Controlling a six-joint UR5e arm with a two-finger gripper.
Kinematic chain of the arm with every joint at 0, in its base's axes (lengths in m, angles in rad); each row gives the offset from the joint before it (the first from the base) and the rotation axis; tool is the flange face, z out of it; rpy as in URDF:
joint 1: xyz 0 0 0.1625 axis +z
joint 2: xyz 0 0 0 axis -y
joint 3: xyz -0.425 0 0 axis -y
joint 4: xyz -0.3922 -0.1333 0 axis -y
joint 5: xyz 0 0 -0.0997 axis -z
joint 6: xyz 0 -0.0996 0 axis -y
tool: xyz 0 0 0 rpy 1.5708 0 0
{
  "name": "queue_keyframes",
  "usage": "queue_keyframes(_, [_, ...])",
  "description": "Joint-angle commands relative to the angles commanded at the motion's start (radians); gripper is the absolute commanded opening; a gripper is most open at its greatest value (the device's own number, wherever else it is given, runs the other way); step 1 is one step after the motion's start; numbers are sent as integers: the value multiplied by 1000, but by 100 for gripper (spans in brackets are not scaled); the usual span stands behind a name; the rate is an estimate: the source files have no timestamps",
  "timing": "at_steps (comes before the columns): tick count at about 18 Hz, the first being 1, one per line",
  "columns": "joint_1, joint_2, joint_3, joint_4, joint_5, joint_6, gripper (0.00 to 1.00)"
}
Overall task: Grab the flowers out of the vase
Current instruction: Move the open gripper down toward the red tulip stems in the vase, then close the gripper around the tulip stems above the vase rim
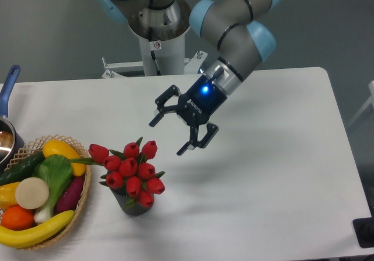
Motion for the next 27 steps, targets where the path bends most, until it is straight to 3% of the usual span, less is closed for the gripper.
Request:
queue_keyframes(4, [-52,-48,46,18,0,0,100])
queue_keyframes(8, [-84,-84,45,75,0,0,100])
queue_keyframes(26, [-132,-149,103,95,0,-2,100])
queue_keyframes(27, [-134,-149,103,95,0,-2,96])
